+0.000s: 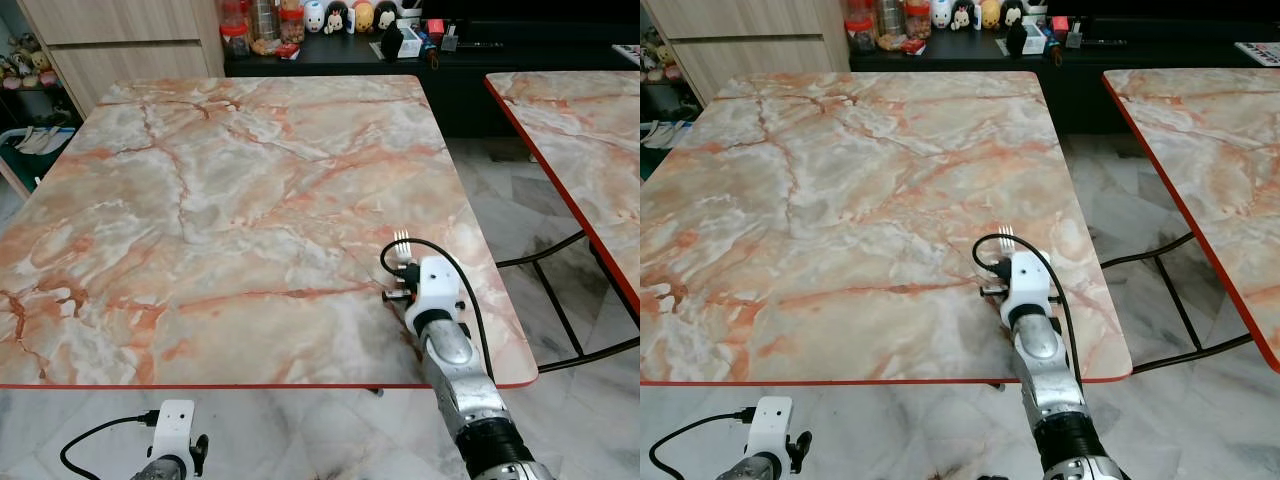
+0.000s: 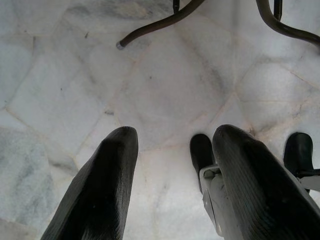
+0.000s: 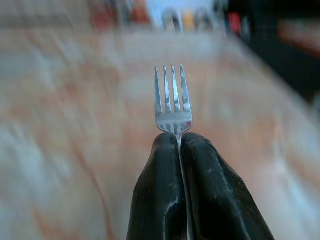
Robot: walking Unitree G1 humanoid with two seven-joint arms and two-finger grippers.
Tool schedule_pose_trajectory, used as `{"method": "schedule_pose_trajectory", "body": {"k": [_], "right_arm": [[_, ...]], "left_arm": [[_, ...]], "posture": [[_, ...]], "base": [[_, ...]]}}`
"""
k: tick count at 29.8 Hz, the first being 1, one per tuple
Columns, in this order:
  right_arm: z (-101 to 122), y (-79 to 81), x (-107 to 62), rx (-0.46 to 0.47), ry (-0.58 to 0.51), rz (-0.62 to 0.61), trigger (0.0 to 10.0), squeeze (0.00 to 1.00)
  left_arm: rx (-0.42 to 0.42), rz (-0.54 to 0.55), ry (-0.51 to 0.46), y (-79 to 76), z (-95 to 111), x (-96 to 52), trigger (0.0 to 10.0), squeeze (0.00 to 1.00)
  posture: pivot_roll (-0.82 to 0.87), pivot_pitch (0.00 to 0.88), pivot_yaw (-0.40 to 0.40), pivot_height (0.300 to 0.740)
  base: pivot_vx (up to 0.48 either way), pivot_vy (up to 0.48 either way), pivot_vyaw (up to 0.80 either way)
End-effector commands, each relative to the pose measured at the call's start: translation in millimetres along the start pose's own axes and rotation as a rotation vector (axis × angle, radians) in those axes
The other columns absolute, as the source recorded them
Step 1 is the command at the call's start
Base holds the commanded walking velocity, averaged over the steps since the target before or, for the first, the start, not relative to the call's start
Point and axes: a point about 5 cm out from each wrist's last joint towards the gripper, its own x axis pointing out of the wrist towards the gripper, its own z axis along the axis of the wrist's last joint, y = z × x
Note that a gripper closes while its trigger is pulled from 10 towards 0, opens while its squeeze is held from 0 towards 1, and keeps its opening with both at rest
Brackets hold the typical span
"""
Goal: Setting the table
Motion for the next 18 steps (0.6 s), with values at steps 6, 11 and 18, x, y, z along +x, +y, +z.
{"method": "schedule_pose_trajectory", "body": {"k": [6, 11, 18], "right_arm": [[28, 9.9, 6.4, -0.054, -0.119, 0.057, 10.0, 0.00], [31, 13.8, 7.3, -0.036, -0.129, 0.059, 10.0, 0.00], [41, 6.2, 10.1, -0.040, -0.153, 0.036, 10.0, 0.00]], "left_arm": [[0.017, 0.017, 0.019, 2.6, -5, -1.1, 10.0, 0.00], [0.037, 0.025, 0.015, 0.5, -3, -0.7, 10.0, 0.00], [0.014, 0.059, 0.014, 4.6, -4, -1.0, 10.0, 0.00]], "posture": [[0.03, 0.072, 0.013, 0.740], [0.03, 0.054, 0.007, 0.740], [0.03, 0.101, 0.002, 0.740]], "base": [[0.000, 0.000, 0.00], [0.000, -0.295, 0.00], [0.000, -0.480, 0.00]]}}
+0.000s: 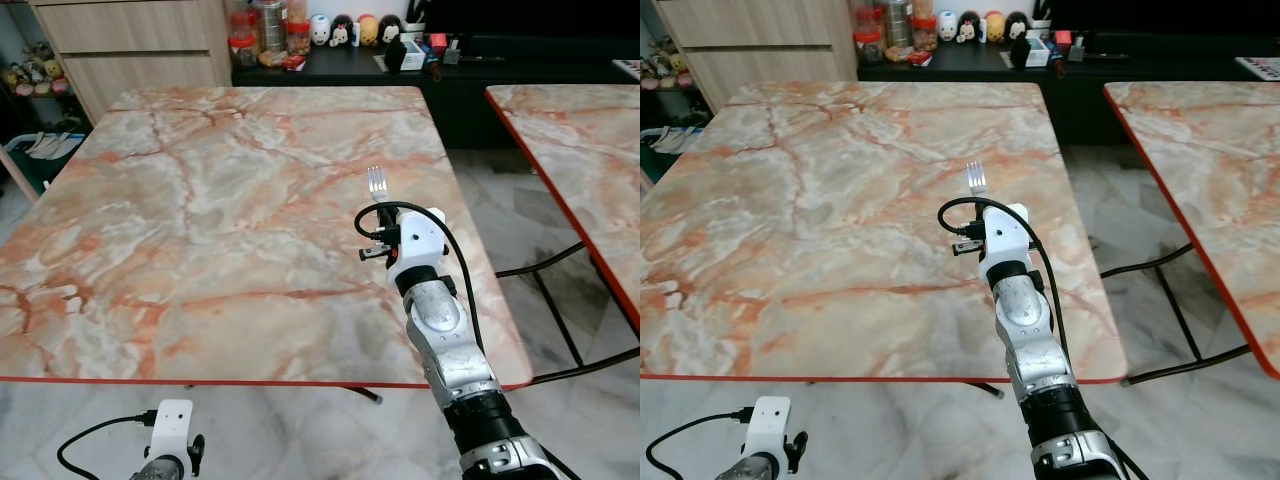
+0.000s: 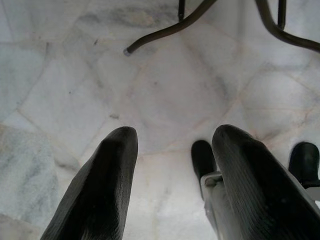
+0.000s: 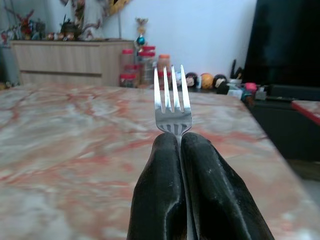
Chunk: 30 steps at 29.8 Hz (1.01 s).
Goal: Setting the table
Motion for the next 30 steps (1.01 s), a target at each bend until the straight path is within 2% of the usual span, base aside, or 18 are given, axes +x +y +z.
{"method": "schedule_pose_trajectory", "body": {"k": [1, 6, 12, 25, 30], "right_arm": [[5, -6.8, 1.0, -0.004, -0.014, -0.020, 10.0, 0.00], [10, -7.4, 1.9, -0.005, -0.028, -0.021, 10.0, 0.00], [20, -7.2, 4.1, 0.012, -0.073, -0.019, 10.0, 0.00], [27, -9.1, 6.3, 0.015, -0.091, -0.022, 10.0, 0.00], [28, -8.3, 6.0, 0.008, -0.094, -0.012, 10.0, 0.00]], "left_arm": [[0.002, 0.018, 0.016, 1.7, -5, -1.1, 10.0, 0.00], [-0.055, 0.065, 0.024, 12.7, -8, -2.5, 10.0, 0.00], [-0.053, 0.068, 0.028, 15.6, -10, -3.2, 10.0, 0.00], [-0.060, 0.059, 0.025, 10.3, -9, -2.7, 10.0, 0.00], [-0.053, 0.050, 0.026, 8.7, -9, -2.7, 10.0, 0.00]], "posture": [[0.03, 0.101, 0.002, 0.740], [0.03, 0.125, -0.003, 0.740], [0.03, 0.134, -0.003, 0.740], [0.03, 0.117, -0.009, 0.740], [0.02, 0.102, -0.004, 0.740]], "base": [[0.000, -0.480, 0.00], [0.000, -0.480, 0.00], [0.000, -0.480, 0.00], [0.000, 0.000, 0.00], [0.000, -0.480, 0.00]]}}
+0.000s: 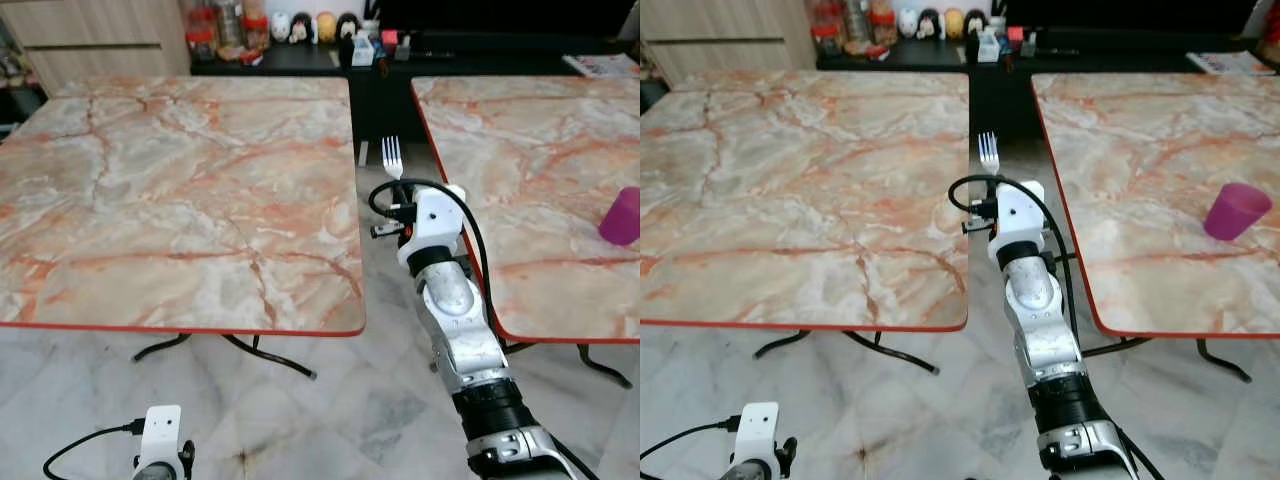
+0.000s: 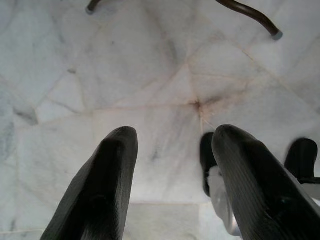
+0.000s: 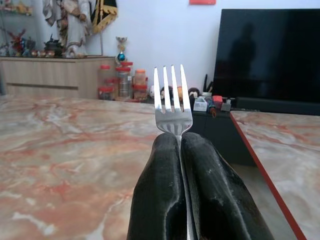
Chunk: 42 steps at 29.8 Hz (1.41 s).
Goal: Setting the table
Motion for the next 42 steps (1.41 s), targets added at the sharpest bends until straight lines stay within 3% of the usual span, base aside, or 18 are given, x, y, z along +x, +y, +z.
{"method": "schedule_pose_trajectory", "body": {"k": [1, 11, 42], "right_arm": [[8, 0.5, 1.6, -0.002, -0.025, 0.007, 10.0, 0.00], [7, 4.9, 1.2, 0.003, -0.021, 0.013, 10.0, 0.00], [6, -7.7, -0.1, -0.025, -0.003, -0.036, 10.0, 0.00]], "left_arm": [[0.003, -0.008, 0.011, -1.3, -3, -0.7, 10.0, 0.00], [0.008, -0.001, 0.004, 2.4, -1, -0.3, 10.0, 0.00], [-0.002, -0.007, 0.014, 0.3, -6, -1.5, 10.0, 0.00]], "posture": [[0.02, 0.100, -0.003, 0.740], [0.03, 0.108, 0.003, 0.740], [0.01, 0.142, 0.007, 0.740]], "base": [[0.000, -0.480, 0.00], [0.000, -0.480, 0.00], [0.000, -0.480, 0.00]]}}
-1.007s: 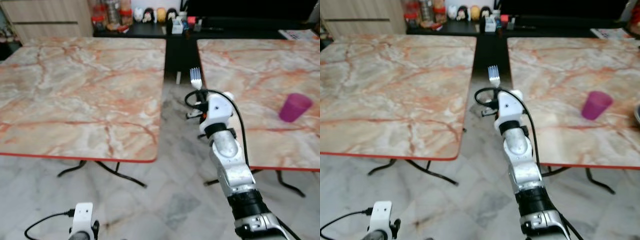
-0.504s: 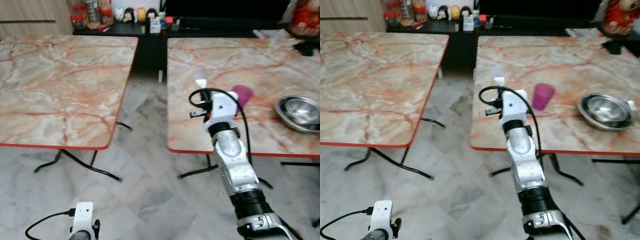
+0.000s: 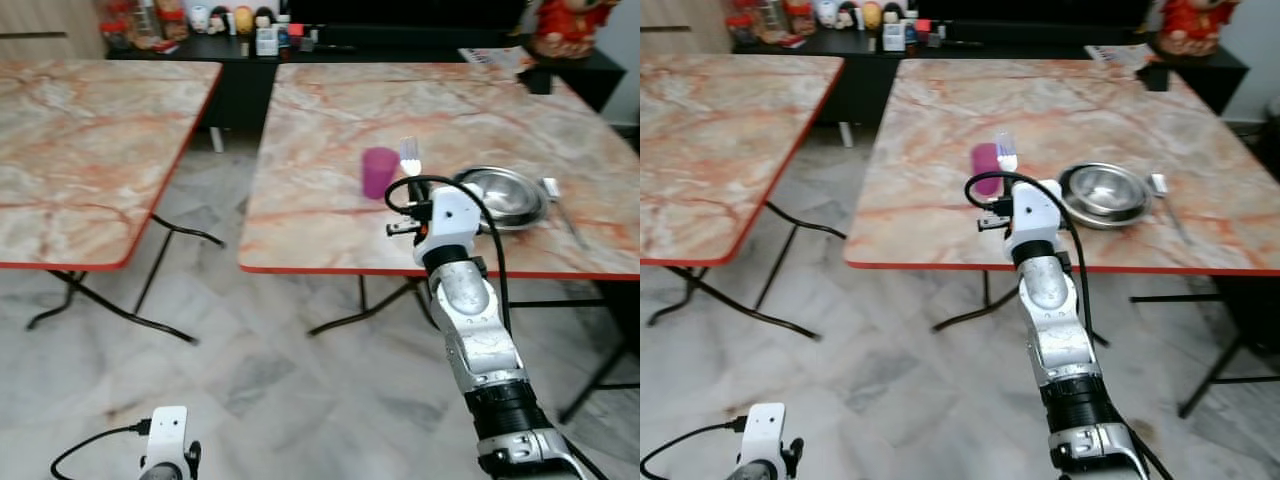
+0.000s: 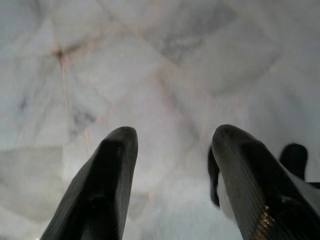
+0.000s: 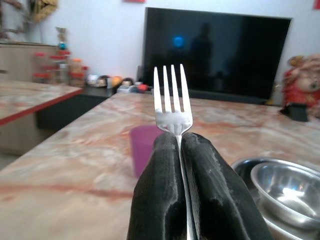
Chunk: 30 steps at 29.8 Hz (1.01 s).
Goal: Setting the table
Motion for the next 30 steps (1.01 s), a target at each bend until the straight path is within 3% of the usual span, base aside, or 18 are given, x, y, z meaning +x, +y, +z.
{"method": "schedule_pose_trajectory", "body": {"k": [1, 19, 30], "right_arm": [[3, -4.8, 1.3, -0.023, -0.003, -0.014, 10.0, 0.00], [1, -17.1, -0.1, -0.042, 0.012, -0.050, 10.0, 0.00], [2, -21.9, 0.4, -0.035, 0.016, -0.082, 10.0, 0.00]], "left_arm": [[-0.004, 0.001, 0.004, 1.1, -2, -0.6, 10.0, 0.00], [0.002, -0.012, 0.009, -3.3, -5, -1.5, 10.0, 0.00], [-0.031, -0.001, 0.000, -0.6, -5, -1.8, 10.0, 0.00]], "posture": [[0.01, 0.140, 0.004, 0.740], [0.01, 0.112, -0.009, 0.740], [0.01, 0.139, -0.001, 0.740]], "base": [[0.000, -0.480, 0.00], [0.000, -0.480, 0.00], [0.000, 0.000, 0.00]]}}
